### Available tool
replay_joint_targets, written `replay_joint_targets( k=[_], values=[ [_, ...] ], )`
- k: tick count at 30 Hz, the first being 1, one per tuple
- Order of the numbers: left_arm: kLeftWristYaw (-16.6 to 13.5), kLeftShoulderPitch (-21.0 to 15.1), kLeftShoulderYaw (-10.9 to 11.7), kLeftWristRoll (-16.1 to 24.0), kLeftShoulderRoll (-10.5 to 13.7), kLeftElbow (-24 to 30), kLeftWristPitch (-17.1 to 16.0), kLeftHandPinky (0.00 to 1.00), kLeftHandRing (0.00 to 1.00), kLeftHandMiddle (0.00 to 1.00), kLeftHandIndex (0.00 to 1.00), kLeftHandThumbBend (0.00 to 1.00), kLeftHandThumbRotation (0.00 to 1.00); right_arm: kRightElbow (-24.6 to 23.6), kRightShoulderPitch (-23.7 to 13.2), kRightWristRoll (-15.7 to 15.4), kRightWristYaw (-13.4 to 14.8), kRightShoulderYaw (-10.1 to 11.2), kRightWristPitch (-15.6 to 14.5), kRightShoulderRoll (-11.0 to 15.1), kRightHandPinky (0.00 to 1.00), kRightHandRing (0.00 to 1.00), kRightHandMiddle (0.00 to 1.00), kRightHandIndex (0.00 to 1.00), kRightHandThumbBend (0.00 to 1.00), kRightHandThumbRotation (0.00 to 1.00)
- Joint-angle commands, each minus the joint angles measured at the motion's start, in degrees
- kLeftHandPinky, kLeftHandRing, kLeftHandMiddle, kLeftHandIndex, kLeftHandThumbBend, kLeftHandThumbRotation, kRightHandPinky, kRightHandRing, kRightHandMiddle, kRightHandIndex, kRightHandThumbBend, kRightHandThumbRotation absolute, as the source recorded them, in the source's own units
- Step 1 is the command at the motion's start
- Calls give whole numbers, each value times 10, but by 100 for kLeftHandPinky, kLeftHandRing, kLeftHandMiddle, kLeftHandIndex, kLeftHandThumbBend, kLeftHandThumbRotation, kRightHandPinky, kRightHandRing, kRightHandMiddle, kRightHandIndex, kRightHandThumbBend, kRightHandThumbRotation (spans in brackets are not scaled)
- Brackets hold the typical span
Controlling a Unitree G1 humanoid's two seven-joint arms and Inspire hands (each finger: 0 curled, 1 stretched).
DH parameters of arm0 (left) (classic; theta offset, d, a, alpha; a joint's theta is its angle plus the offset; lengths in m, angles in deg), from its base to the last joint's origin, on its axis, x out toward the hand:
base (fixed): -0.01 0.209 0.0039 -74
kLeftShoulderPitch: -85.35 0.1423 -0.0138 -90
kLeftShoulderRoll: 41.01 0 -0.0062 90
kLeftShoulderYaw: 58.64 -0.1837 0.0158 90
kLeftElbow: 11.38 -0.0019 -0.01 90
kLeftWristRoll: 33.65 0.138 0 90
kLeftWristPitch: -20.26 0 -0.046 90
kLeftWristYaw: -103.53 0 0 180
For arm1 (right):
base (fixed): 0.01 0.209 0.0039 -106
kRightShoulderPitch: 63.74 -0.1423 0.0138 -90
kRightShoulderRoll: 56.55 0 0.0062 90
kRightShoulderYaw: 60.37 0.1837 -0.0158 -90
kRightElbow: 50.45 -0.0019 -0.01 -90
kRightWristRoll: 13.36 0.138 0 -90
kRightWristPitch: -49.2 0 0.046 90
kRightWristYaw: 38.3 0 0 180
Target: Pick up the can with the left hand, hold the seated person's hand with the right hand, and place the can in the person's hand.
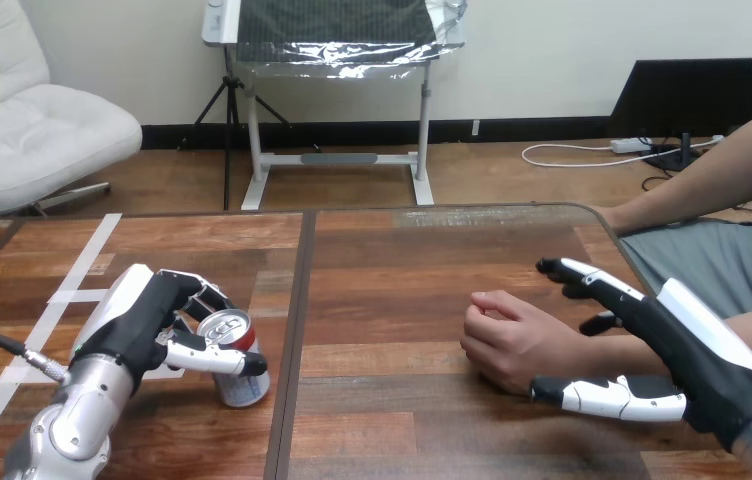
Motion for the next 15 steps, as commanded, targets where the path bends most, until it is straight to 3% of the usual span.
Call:
replay_joint_targets(
  k=[1, 15],
  values=[
    [25, -57, 60, -34, 23, 276, 7, 24, 29, 37, 42, 73, 0, 103, -186, -60, 0, -6, 28, 92, 70, 87, 89, 89, 96, 46],
    [30, -46, 65, -26, 17, 306, 14, 24, 29, 37, 42, 73, 0, 156, -224, -94, 5, -20, 29, 107, 70, 87, 90, 90, 100, 44]
  ],
)
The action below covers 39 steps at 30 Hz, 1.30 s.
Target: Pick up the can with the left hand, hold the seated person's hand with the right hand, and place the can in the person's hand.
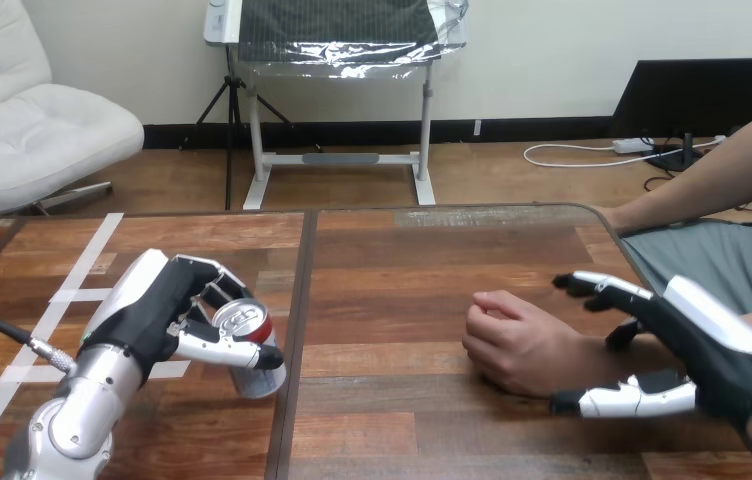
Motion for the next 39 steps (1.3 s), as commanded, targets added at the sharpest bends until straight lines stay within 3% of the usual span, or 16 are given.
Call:
replay_joint_targets(
  k=[1, 21, 39],
  values=[
    [4, -70, 61, -26, 16, 217, -1, 24, 29, 37, 42, 74, 0, 74, -164, -48, 9, -14, 24, 69, 70, 88, 90, 90, 100, 44],
    [4, -63, 72, -30, 12, 237, -8, 23, 28, 36, 42, 74, 0, 163, -210, -90, 32, -38, 55, 64, 74, 89, 90, 91, 100, 47],
    [13, -61, 80, -40, 11, 240, -6, 24, 29, 37, 41, 72, 0, 228, -244, -117, 66, -67, 77, 59, 77, 90, 91, 92, 100, 39]
  ],
)
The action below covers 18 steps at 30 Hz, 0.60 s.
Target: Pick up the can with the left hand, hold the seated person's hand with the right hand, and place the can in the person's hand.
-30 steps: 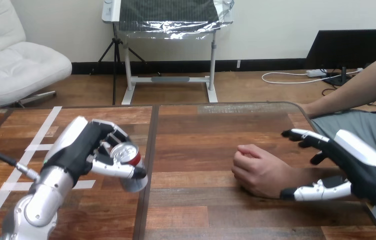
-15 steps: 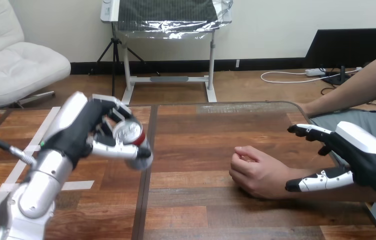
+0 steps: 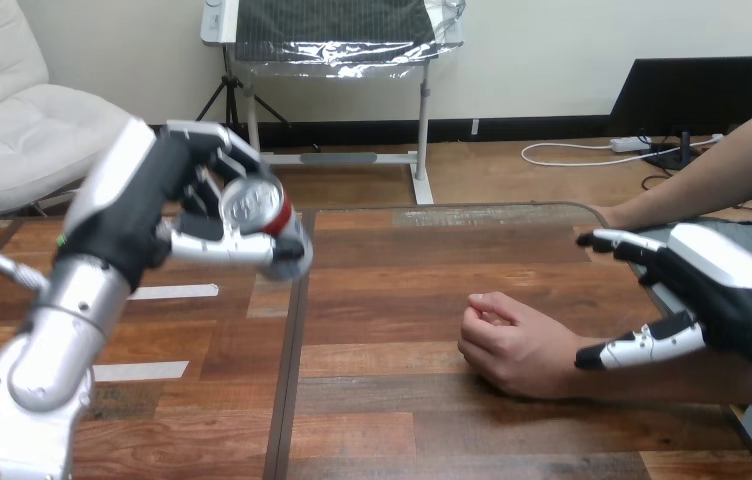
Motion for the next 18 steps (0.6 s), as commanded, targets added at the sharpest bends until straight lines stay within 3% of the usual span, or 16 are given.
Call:
replay_joint_targets(
  k=[1, 18],
  values=[
    [2, -43, 16, -7, 9, 29, -8, 24, 29, 37, 41, 72, 0, 15, -59, -7, 22, -14, 16, 12, 78, 90, 91, 92, 100, 39],
    [9, -48, 19, -14, 6, 26, -9, 24, 30, 37, 41, 72, 0, 75, -94, -41, 44, -60, 20, 11, 82, 90, 91, 91, 100, 39]
  ],
)
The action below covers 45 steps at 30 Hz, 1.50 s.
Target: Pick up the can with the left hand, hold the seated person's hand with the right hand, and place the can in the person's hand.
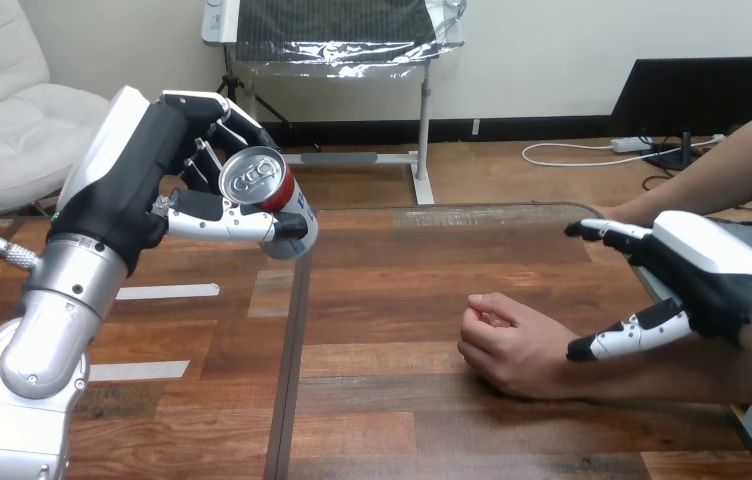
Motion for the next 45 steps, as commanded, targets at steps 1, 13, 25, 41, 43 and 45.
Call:
replay_joint_targets(
  k=[1, 13, 25, 41, 43, 45],
  values=[
    [-1, -37, 12, -5, 6, 15, -9, 24, 30, 37, 41, 72, 0, 21, -48, -16, 19, -19, 5, 11, 82, 90, 90, 91, 100, 38],
    [0, -40, 13, -8, 8, 13, -13, 25, 30, 37, 41, 72, 0, 64, -73, -58, 31, -62, 6, 12, 86, 88, 88, 88, 100, 35],
    [2, -42, 15, -8, 10, 16, -11, 25, 31, 37, 41, 73, 0, 93, -91, -85, 21, -98, -10, 9, 89, 87, 88, 87, 100, 39],
    [9, -41, 21, -13, 10, 21, -5, 24, 30, 37, 41, 73, 0, 110, -101, -100, 7, -133, -38, 9, 91, 89, 89, 89, 100, 45],
    [10, -41, 21, -13, 10, 22, -5, 24, 30, 37, 41, 73, 0, 114, -103, -102, 7, -137, -37, 9, 91, 89, 89, 89, 100, 45],
    [10, -41, 22, -13, 11, 22, -6, 24, 30, 37, 41, 73, 0, 119, -105, -103, 7, -140, -38, 8, 90, 89, 89, 89, 100, 45]
  ],
)
